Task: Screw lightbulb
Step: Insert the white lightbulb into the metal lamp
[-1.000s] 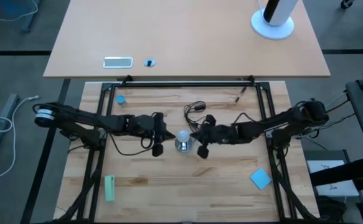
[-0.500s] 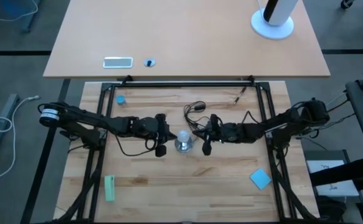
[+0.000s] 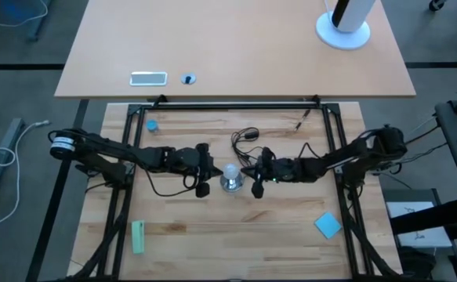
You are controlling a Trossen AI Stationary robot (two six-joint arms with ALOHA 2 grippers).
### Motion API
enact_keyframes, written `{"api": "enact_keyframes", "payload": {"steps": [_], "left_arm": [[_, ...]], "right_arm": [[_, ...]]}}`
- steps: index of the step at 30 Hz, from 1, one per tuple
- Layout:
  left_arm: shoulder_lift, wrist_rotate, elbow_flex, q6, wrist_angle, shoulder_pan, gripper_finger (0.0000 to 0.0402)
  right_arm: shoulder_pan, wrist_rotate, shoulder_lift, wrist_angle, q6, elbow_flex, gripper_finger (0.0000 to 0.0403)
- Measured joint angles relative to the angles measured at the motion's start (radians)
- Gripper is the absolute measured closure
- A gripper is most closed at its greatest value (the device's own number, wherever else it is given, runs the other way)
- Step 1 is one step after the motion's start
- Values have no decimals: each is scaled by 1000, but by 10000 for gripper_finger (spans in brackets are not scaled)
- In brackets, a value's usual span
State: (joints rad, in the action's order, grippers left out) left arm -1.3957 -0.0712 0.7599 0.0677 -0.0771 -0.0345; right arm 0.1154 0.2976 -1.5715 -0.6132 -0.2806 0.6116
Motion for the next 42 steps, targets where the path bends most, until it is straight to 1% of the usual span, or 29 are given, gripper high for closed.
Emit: {"api": "enact_keyframes", "payload": {"steps": [6,16,18,20,22,28,32,36,38,39,42], "left_arm": [[-22,6,-1,-2,-9,7,401],[-24,-25,-2,-7,-29,8,402],[-24,-46,-3,-7,-30,9,402],[-26,-95,-3,-7,-36,13,402],[-30,-107,-2,-5,-44,15,402],[-29,-103,-3,2,-38,16,402],[-24,-94,-3,20,-5,14,402],[-39,-11,-15,55,42,14,401],[-56,7,-52,54,8,13,402],[-67,10,-80,49,-48,10,401],[-102,11,-183,45,-304,8,402]], "right_arm": [[-1,-8,-36,-11,0,26,403],[14,-36,-23,24,-12,28,403],[19,-60,-22,33,-14,28,403],[29,-99,-22,28,-14,29,403],[38,-114,-25,25,-13,34,403],[41,-87,-24,38,-15,35,403],[41,-72,-8,128,-40,35,403],[41,-34,7,202,-38,35,403],[41,-11,8,201,-8,31,403],[40,-6,8,195,8,25,403],[39,-3,-5,120,60,3,403]]}}
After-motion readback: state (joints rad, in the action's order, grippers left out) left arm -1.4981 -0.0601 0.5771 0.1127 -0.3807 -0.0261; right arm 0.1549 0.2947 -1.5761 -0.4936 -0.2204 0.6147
